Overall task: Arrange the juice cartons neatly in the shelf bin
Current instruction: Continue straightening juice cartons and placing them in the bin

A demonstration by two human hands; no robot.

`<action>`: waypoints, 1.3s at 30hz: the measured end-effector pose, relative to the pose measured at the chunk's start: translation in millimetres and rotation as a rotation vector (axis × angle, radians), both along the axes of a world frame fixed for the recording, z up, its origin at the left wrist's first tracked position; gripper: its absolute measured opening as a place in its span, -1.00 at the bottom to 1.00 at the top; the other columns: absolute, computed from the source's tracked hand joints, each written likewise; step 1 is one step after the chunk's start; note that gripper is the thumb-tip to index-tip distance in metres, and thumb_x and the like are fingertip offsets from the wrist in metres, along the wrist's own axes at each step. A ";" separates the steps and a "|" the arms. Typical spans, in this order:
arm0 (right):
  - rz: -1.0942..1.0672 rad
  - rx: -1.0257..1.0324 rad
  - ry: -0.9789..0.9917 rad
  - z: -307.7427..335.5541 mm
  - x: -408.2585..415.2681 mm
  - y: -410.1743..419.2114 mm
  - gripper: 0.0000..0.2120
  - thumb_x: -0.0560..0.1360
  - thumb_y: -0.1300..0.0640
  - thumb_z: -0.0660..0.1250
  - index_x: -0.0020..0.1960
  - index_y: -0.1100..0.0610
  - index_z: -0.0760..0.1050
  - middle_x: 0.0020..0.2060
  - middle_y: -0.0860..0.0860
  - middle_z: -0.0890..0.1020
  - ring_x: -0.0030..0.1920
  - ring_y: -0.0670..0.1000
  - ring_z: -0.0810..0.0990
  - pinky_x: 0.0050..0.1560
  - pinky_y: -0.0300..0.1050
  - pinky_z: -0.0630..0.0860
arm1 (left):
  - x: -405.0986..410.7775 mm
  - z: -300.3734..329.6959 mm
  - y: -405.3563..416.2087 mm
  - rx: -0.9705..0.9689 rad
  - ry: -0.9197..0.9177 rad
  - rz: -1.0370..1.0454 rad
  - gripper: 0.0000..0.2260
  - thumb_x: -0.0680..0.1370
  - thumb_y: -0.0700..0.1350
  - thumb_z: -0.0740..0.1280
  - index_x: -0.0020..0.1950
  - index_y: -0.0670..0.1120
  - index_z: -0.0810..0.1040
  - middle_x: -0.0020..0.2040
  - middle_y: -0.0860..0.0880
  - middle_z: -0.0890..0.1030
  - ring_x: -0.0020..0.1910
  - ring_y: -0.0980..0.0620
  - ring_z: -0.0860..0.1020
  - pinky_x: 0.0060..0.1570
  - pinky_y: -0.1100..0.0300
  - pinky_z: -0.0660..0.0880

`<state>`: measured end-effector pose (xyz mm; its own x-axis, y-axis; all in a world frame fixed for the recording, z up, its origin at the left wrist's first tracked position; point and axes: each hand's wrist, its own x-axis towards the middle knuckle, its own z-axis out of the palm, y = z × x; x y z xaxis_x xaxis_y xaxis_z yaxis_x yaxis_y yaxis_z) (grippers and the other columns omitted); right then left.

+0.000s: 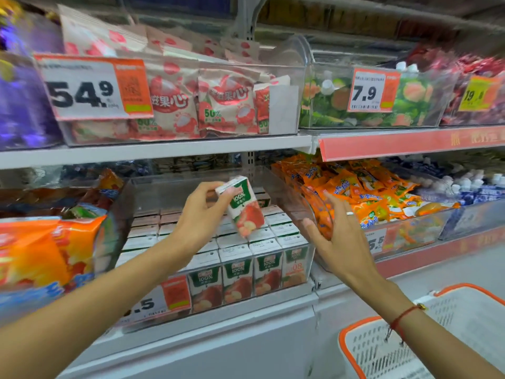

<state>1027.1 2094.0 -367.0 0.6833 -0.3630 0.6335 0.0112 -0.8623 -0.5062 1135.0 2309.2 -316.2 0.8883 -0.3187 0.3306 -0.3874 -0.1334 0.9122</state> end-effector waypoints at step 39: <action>0.501 0.506 0.162 -1.8 -47.9 162.5 -0.55 0.34 0.05 0.57 0.18 -0.09 0.53 -0.12 -0.14 0.67 -0.14 -0.14 0.64 -0.15 -0.24 0.59 | -109.5 -50.2 99.5 -0.214 0.275 -0.052 -0.98 0.48 0.07 0.42 -0.11 0.19 0.64 -0.14 0.24 0.69 -0.10 0.25 0.66 -0.22 0.37 0.57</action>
<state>979.2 2256.6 -368.7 0.9152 -0.2039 0.3477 0.2340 -0.4336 -0.8702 1025.6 2408.7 -366.4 0.9377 -0.3154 0.1457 -0.1249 0.0854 0.9885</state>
